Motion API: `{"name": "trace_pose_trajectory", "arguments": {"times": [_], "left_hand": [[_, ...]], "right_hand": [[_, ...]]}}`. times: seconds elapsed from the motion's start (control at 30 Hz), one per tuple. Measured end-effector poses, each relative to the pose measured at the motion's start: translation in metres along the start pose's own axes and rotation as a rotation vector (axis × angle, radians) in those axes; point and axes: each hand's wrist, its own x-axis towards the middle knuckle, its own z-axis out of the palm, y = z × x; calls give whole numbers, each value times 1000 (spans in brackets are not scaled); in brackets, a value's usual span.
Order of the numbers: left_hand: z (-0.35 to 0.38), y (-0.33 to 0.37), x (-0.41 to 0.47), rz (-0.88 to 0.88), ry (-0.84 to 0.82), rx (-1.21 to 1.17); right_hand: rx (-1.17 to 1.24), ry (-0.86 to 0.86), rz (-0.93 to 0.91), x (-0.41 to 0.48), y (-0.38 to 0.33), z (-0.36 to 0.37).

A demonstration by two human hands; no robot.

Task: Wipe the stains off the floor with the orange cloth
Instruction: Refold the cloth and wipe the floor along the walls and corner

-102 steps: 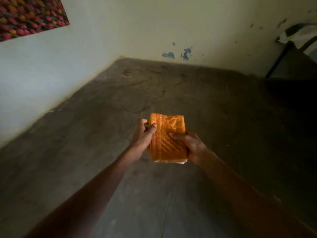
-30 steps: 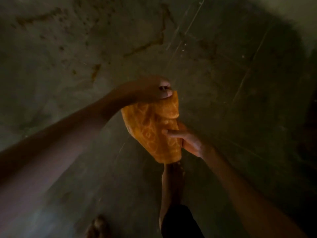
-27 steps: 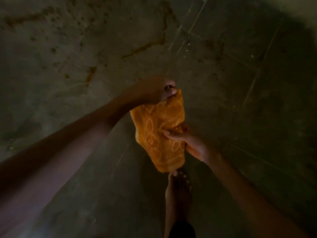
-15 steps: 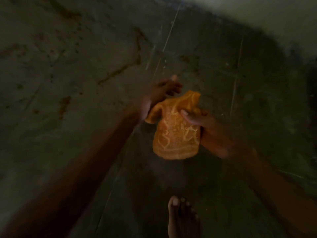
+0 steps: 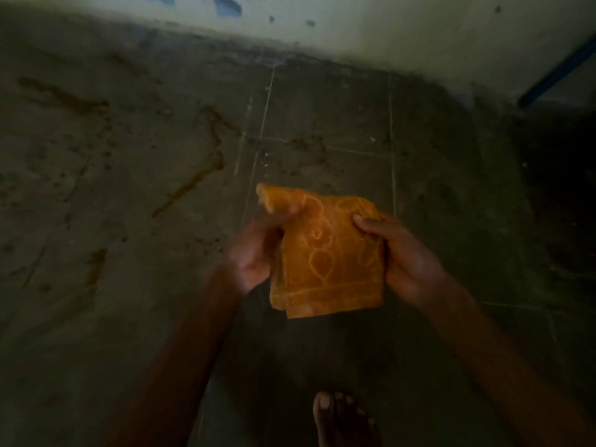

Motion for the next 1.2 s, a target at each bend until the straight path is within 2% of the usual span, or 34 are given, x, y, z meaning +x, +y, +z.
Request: {"name": "trace_pose_trajectory", "arguments": {"times": [0.07,0.13,0.23,0.3,0.33,0.43,0.5,0.57,0.6,0.63,0.67,0.73,0.77,0.8,0.87,0.93,1.0,1.03,1.1,1.13,1.17,1.2], "left_hand": [[-9,14,-1,-89,30,204],[-4,20,-4,-74,90,315],[2,17,-8,104,271,384],[6,19,-12,237,210,598],[7,21,-15,318,187,744],[12,22,-18,634,252,1112],[18,16,-18,767,349,1353],[15,14,-17,804,435,1548],[11,16,-17,793,433,1613],[5,21,-16,755,360,1603],[1,28,-17,678,226,1502],[3,36,-15,515,-15,1178],[6,35,-12,520,-10,1105],[10,33,-6,579,55,1110],[8,27,10,676,210,1221],[0,19,27,620,313,1386],[-12,11,40,463,315,1566],[-18,5,45,392,274,1669],[-30,-7,52,301,163,1866],[-37,-10,54,282,123,1936],[-43,-15,57,273,100,1984],[-48,-18,60,270,100,2004]], "right_hand": [[-34,65,-37,4,5,-9],[-112,105,-52,8,12,-15],[-240,195,-70,8,16,-15],[-263,241,-149,7,14,-16],[-335,210,-219,8,9,-17],[-874,43,-400,8,0,-14],[-1197,95,-509,7,2,-6],[-1369,210,-682,6,4,-3],[-1412,233,-765,4,3,-5],[-1400,207,-800,4,-2,-9],[-1312,137,-735,1,-11,-14],[-1066,-51,-448,-13,-27,-22],[-961,-80,-372,-17,-30,-27],[-930,-60,-391,-19,-29,-32],[-1049,131,-623,-29,-23,-36],[-1240,295,-868,-44,-1,-36],[-1424,405,-972,-50,36,-38],[-1537,422,-916,-49,57,-40],[-1702,258,-596,-41,93,-46],[-1703,170,-423,-40,104,-49],[-1683,158,-318,-41,113,-54],[-1648,229,-342,-44,117,-59]]}}
